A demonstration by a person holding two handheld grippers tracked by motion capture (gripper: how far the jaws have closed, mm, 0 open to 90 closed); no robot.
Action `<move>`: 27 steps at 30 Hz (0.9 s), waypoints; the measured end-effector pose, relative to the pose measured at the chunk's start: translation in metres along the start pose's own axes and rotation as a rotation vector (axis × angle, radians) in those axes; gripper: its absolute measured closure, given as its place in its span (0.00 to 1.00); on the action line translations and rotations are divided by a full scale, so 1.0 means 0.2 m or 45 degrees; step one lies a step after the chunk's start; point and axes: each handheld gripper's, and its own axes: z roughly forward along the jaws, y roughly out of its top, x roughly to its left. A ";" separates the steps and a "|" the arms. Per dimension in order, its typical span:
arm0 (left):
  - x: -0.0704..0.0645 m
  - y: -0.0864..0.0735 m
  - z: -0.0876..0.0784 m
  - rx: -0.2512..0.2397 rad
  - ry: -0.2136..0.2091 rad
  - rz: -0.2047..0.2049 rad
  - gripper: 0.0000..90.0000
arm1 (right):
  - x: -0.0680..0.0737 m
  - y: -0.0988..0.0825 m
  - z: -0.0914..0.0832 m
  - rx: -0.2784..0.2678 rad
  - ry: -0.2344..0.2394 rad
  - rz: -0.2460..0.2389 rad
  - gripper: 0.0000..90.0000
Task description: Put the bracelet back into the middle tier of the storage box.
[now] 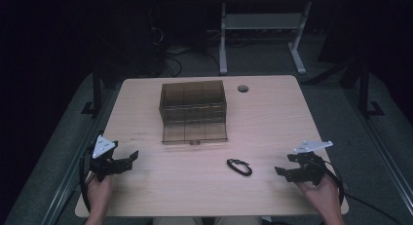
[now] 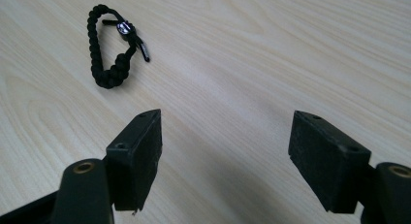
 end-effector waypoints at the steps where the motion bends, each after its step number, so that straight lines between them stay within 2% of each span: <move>1: 0.00 0.00 0.00 -0.005 0.000 -0.004 0.14 | 0.00 0.00 0.00 0.001 0.000 0.008 0.30; 8: 0.00 0.00 0.00 -0.010 -0.004 -0.010 0.14 | 0.02 0.01 0.01 0.007 0.011 -0.002 0.30; 13: 0.00 0.00 0.00 -0.010 -0.007 -0.007 0.14 | 0.04 0.03 0.01 -0.005 0.014 -0.036 0.29; 19: 0.00 0.00 0.00 -0.005 -0.008 -0.005 0.14 | 0.08 0.07 0.00 -0.014 0.026 -0.048 0.29; 27: 0.00 0.00 0.00 -0.012 0.000 -0.014 0.14 | 0.14 0.13 0.01 0.008 0.035 -0.116 0.27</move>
